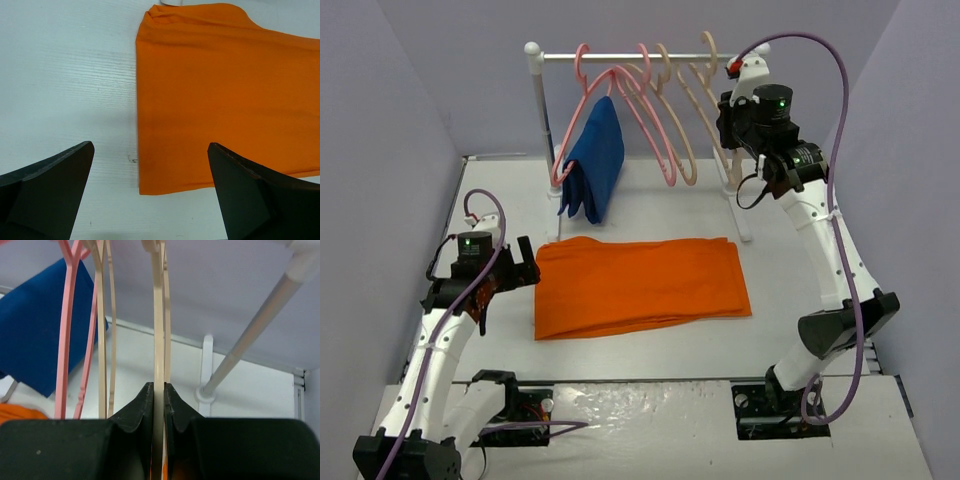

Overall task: Place the trousers on the hanger
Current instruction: Pick up the hanger from the clothesline.

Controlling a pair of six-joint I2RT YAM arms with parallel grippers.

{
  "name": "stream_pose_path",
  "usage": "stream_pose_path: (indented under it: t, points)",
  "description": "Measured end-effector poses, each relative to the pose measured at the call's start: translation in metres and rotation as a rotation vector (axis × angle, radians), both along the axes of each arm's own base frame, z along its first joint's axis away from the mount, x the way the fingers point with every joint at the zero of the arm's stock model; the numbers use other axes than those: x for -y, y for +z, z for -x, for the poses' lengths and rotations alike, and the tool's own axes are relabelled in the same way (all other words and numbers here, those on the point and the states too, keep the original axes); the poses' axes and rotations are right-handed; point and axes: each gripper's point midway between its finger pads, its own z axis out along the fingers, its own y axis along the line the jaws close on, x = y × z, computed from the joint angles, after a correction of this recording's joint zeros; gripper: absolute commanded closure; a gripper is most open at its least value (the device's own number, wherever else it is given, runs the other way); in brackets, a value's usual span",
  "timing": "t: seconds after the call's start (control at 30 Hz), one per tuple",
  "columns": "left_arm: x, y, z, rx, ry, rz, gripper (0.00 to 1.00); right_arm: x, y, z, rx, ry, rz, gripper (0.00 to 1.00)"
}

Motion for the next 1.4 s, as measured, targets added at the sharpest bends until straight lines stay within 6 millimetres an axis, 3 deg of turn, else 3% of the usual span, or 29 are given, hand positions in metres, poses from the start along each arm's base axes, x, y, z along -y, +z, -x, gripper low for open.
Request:
stream_pose_path:
  t: [0.23,0.47,0.57,0.73,0.87,1.0,1.13,1.4]
  points:
    - [0.0,-0.005,-0.001,-0.021,-0.001,0.0,0.03,0.014,-0.048,0.042,-0.094,-0.025,-0.018,1.0]
    - [0.003,-0.009,-0.002,-0.043,-0.004,0.018,0.03,0.04,-0.127,0.098,-0.257,-0.116,-0.022,1.0]
    - [0.01,-0.014,-0.003,-0.067,-0.02,0.05,0.03,0.046,-0.138,0.118,-0.241,-0.141,-0.08,1.0]
    - [0.013,-0.03,-0.001,-0.116,-0.008,0.072,0.03,0.053,-0.172,0.164,-0.289,-0.164,-0.154,1.0]
    - [0.017,-0.041,-0.008,-0.132,0.021,0.112,0.03,0.021,-0.209,0.189,-0.351,-0.087,-0.187,1.0]
    - [0.024,-0.064,-0.009,-0.209,0.041,0.157,0.04,-0.015,-0.239,0.219,-0.402,0.028,-0.187,1.0]
    - [0.024,-0.081,-0.007,-0.234,0.077,0.18,0.09,-0.036,-0.238,0.234,-0.371,0.104,-0.216,1.0]
    - [0.013,-0.11,-0.013,-0.202,0.191,0.17,0.16,-0.064,-0.229,0.245,-0.313,0.215,-0.257,1.0]
